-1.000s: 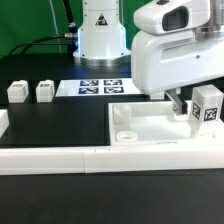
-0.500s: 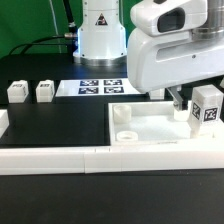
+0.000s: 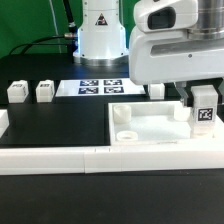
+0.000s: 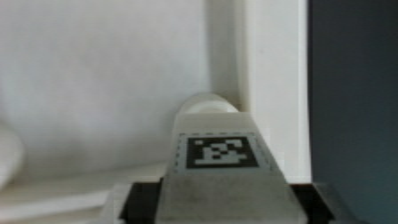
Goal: Assemble square table
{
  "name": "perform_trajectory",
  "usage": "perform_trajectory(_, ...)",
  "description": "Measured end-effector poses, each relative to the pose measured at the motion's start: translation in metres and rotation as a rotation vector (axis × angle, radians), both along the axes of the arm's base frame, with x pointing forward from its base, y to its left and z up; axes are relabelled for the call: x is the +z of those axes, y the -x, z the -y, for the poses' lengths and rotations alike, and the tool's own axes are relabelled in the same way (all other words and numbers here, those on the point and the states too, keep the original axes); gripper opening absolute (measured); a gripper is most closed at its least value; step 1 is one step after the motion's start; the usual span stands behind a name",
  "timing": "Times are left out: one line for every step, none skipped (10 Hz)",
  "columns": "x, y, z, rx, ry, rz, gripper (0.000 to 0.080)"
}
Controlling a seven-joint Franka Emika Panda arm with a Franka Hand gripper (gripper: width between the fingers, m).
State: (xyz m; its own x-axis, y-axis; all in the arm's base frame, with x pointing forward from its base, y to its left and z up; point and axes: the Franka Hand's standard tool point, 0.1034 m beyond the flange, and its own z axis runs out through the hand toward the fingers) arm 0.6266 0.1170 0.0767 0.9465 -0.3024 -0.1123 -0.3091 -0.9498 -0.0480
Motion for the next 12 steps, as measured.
perform_trajectory(0.0,0.0,-0.001,-0.175,0.026,-0.004,0.029)
perform_trajectory(0.0,-0.002,-0.001,-0.33,0.033,-0.012,0.029)
perform_trajectory(0.0,-0.005,-0.001,-0.454,0.038,-0.007,0.029)
perform_trajectory(0.0,-0.005,-0.001,-0.55,0.041,0.007,0.0291)
perform_trajectory(0.0,-0.004,-0.001,-0.564,0.042,0.006,0.0291)
perform_trajectory(0.0,-0.005,-0.001,-0.652,0.042,-0.003,0.0291)
perform_trajectory(0.0,-0.005,-0.001,-0.721,0.044,-0.01,0.0291)
perform_trajectory(-0.001,-0.005,-0.002,-0.76,0.045,-0.012,0.0291)
perform_trajectory(-0.002,-0.005,-0.003,-0.945,0.033,-0.018,0.0291)
perform_trajectory(-0.003,-0.003,-0.005,-1.162,-0.024,0.009,0.0292)
perform_trajectory(-0.003,-0.001,-0.009,-1.266,-0.059,0.025,0.0292)
perform_trajectory(-0.003,0.0,-0.012,-1.294,-0.064,0.008,0.0292)
